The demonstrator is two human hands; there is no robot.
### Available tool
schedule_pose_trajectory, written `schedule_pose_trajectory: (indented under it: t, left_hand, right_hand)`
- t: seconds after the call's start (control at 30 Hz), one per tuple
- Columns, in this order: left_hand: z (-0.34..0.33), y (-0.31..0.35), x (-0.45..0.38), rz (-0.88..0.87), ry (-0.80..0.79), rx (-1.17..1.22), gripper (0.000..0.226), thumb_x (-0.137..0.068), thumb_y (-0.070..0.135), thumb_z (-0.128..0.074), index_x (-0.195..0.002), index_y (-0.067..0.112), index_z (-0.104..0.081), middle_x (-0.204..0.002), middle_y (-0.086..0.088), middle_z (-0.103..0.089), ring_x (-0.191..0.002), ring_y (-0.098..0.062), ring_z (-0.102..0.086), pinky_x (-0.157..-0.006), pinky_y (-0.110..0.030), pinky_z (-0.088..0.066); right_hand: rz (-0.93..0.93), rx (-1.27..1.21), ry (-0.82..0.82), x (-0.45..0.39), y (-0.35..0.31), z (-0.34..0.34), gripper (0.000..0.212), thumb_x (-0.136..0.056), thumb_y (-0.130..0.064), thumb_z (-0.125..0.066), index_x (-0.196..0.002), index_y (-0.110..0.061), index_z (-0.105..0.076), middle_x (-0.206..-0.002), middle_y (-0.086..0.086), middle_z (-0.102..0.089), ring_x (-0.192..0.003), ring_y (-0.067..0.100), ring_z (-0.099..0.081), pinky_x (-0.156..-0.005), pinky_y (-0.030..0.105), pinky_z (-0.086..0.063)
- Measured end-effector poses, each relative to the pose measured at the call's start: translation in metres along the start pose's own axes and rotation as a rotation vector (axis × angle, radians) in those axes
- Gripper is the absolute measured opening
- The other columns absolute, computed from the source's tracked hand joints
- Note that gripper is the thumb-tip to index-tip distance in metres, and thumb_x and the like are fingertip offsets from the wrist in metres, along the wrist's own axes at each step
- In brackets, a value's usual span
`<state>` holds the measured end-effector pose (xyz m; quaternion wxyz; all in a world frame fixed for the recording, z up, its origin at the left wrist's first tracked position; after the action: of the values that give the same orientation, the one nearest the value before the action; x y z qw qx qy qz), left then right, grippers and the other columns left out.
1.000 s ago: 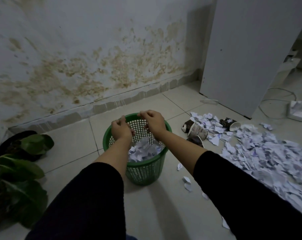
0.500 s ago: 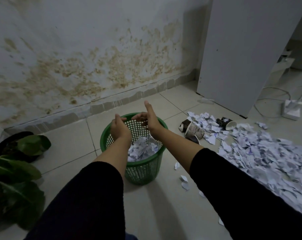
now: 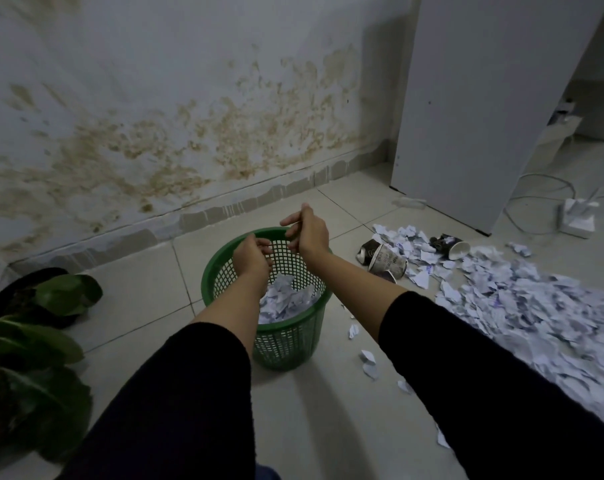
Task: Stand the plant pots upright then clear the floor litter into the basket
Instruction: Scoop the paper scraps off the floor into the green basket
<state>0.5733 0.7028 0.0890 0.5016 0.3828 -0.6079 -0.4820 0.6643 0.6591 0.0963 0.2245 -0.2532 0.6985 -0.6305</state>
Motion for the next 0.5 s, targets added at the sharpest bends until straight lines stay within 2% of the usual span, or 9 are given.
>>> schedule_pose_trajectory:
  t: [0.1, 0.23, 0.37, 0.5]
  left_hand:
    - [-0.015, 0.009, 0.003, -0.046, 0.007, 0.034, 0.037, -0.099, 0.027, -0.036, -0.072, 0.010, -0.055, -0.060, -0.002, -0.049, -0.045, -0.013, -0.040, -0.043, -0.023, -0.033]
    - [-0.051, 0.022, 0.021, -0.171, -0.086, 0.038, 0.033, -0.097, 0.015, -0.037, -0.071, 0.010, -0.055, -0.057, -0.003, -0.049, -0.045, -0.012, -0.041, -0.040, -0.020, -0.034]
    - [-0.098, 0.026, 0.051, -0.220, -0.178, 0.028, 0.032, -0.093, 0.011, -0.038, -0.065, 0.013, -0.054, -0.056, -0.001, -0.049, -0.047, -0.013, -0.042, -0.043, -0.022, -0.034]
    - [-0.147, -0.002, 0.094, -0.236, -0.331, -0.043, 0.030, -0.088, 0.013, -0.043, -0.060, 0.015, -0.052, -0.053, -0.003, -0.048, -0.045, -0.016, -0.041, -0.045, -0.022, -0.032]
  right_hand:
    - [0.017, -0.008, -0.048, 0.002, -0.013, 0.017, 0.056, -0.106, -0.032, -0.027, -0.072, -0.009, -0.065, -0.062, 0.006, -0.059, -0.048, 0.015, -0.051, -0.045, 0.024, -0.039]
    - [0.058, 0.049, -0.022, -0.002, -0.049, 0.070, 0.049, -0.103, -0.027, -0.027, -0.079, -0.008, -0.065, -0.066, 0.004, -0.059, -0.054, 0.017, -0.053, -0.046, 0.022, -0.040]
    - [0.039, 0.136, 0.082, 0.005, -0.072, 0.160, 0.050, -0.102, -0.027, -0.030, -0.071, -0.009, -0.065, -0.063, 0.005, -0.057, -0.050, 0.018, -0.050, -0.043, 0.021, -0.034]
    - [-0.038, 0.207, 0.212, 0.039, -0.063, 0.265, 0.051, -0.103, -0.028, -0.030, -0.070, -0.008, -0.064, -0.060, 0.005, -0.056, -0.048, 0.018, -0.050, -0.044, 0.021, -0.034]
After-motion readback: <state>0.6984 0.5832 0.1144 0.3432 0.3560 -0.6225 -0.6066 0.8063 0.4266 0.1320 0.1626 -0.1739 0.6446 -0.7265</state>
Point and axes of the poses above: each hand's wrist, its own x-axis away from the middle knuckle, its own z-axis out of the back of the hand, y = z × x, the point moved 1 cm from there along -x, towards the middle knuckle
